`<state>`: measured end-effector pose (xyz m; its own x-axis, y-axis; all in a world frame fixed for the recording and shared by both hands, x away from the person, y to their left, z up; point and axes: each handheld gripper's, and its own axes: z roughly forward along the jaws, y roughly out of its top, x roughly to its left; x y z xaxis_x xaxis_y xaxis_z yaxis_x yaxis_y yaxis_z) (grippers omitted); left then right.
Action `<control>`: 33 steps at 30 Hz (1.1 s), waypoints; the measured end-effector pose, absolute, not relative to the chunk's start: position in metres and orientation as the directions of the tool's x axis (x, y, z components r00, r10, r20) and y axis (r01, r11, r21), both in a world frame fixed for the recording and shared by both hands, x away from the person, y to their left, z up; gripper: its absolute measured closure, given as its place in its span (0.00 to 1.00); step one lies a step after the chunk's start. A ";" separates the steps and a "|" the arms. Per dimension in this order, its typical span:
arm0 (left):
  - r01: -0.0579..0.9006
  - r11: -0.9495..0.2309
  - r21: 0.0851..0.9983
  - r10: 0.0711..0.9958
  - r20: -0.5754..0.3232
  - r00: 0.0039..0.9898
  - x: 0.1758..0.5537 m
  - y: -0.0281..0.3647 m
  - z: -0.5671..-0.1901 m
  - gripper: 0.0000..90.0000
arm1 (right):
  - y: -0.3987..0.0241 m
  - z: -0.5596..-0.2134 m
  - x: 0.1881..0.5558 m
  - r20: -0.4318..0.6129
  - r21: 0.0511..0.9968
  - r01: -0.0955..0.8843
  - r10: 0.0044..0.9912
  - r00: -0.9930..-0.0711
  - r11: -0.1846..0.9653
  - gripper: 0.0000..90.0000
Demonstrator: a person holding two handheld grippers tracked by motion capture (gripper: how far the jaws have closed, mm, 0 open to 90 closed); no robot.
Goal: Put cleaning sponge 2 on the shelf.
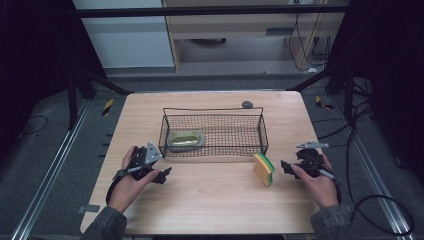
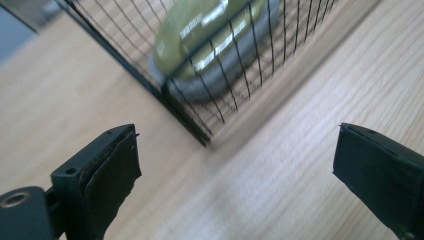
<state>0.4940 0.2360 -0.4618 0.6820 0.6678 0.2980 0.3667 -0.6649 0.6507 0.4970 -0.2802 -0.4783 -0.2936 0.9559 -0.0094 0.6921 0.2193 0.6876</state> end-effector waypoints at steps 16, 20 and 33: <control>0.502 -0.575 0.645 0.720 0.109 0.685 0.497 0.236 -0.498 0.02 | -0.269 -0.424 0.442 0.074 0.589 0.770 0.932 -0.355 0.246 0.18; 0.510 -0.558 0.655 0.721 0.080 0.688 0.499 0.239 -0.500 0.01 | -0.252 -0.413 0.440 0.075 0.579 0.770 0.923 -0.377 0.267 0.20; 0.496 -0.506 0.705 0.716 0.024 0.697 0.502 0.249 -0.508 0.00 | -0.205 -0.373 0.458 0.036 0.543 0.757 0.891 -0.453 0.363 0.21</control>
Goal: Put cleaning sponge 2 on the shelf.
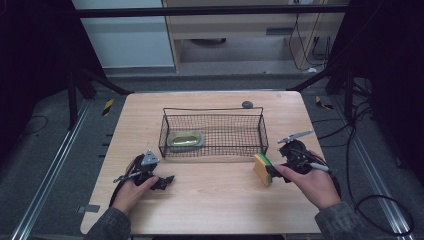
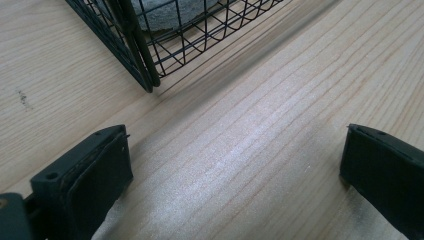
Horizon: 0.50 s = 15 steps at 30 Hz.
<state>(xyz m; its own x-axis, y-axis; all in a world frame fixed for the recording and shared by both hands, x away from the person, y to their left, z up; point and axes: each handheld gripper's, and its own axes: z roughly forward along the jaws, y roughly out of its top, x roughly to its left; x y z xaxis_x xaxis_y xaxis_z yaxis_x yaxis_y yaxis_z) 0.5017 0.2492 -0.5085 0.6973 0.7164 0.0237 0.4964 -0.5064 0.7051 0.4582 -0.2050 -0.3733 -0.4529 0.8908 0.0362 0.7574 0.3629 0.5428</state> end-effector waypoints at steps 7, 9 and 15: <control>0.501 -0.502 0.706 0.722 0.022 0.692 0.502 0.249 -0.509 0.00 | -0.189 -0.369 0.475 0.007 0.518 0.757 0.883 -0.470 0.399 0.26; 0.503 -0.499 0.706 0.724 0.020 0.689 0.503 0.248 -0.509 0.00 | -0.185 -0.370 0.479 0.007 0.514 0.759 0.883 -0.470 0.400 0.27; 0.503 -0.499 0.706 0.725 0.022 0.689 0.504 0.248 -0.508 0.00 | -0.178 -0.382 0.490 0.001 0.476 0.774 0.879 -0.476 0.418 0.31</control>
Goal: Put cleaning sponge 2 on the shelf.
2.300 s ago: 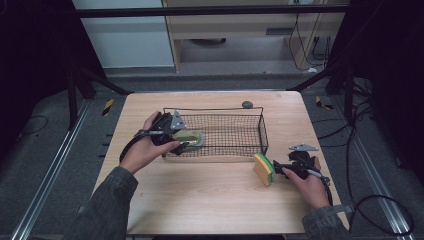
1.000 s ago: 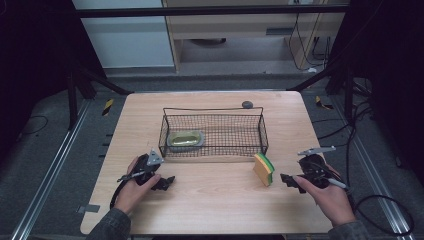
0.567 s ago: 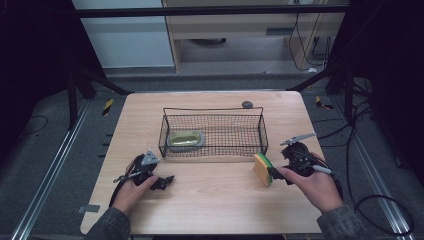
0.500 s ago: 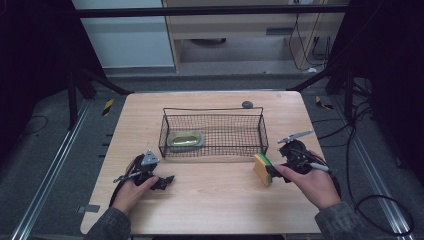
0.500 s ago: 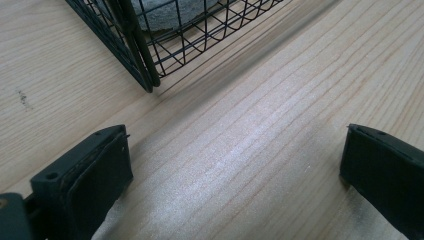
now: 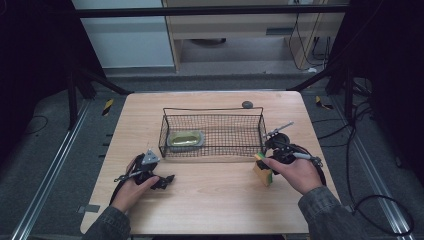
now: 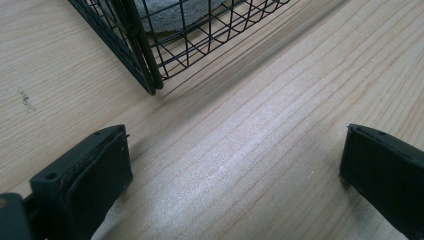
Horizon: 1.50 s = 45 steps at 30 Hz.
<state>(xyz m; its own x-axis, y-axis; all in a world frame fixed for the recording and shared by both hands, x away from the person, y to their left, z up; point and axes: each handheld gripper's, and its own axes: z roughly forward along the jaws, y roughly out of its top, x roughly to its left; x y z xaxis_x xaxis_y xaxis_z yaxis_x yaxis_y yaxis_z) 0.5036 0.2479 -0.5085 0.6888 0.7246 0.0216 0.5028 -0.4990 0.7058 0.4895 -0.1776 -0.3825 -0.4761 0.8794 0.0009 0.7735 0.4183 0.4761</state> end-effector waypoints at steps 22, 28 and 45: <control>0.497 -0.505 0.706 0.716 0.021 0.698 0.505 0.248 -0.508 0.00 | -0.161 -0.409 0.514 -0.006 0.284 0.813 0.849 -0.529 0.508 0.69; 0.495 -0.508 0.705 0.713 0.023 0.700 0.506 0.248 -0.508 0.00 | -0.171 -0.403 0.511 -0.005 0.315 0.804 0.848 -0.530 0.504 0.72; 0.495 -0.508 0.705 0.713 0.023 0.701 0.507 0.249 -0.508 0.00 | -0.238 -0.368 0.503 -0.028 0.479 0.777 0.892 -0.452 0.409 0.72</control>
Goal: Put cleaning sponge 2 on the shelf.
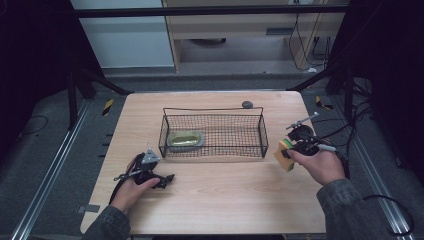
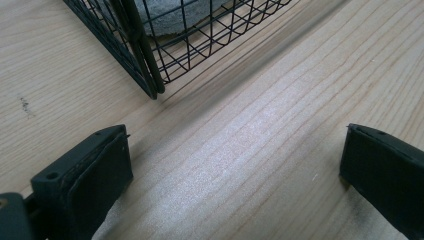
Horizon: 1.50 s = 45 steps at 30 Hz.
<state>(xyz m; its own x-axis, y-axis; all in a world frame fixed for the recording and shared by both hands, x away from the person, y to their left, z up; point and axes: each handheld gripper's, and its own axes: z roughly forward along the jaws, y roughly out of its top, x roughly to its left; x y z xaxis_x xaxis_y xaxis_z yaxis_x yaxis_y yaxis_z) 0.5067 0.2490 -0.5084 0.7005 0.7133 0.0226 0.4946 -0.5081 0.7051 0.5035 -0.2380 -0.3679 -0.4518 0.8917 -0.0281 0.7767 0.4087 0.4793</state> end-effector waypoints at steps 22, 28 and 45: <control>0.485 -0.510 0.711 0.708 0.026 0.706 0.507 0.251 -0.508 0.02 | -0.237 -0.295 0.558 -0.138 0.575 0.700 0.893 -0.429 0.425 0.72; 0.485 -0.510 0.710 0.707 0.026 0.706 0.507 0.251 -0.508 0.02 | -0.221 -0.283 0.569 -0.169 0.569 0.684 0.879 -0.446 0.457 0.72; 0.483 -0.508 0.713 0.708 0.026 0.706 0.506 0.251 -0.508 0.02 | -0.182 -0.283 0.592 -0.168 0.558 0.665 0.852 -0.496 0.497 0.72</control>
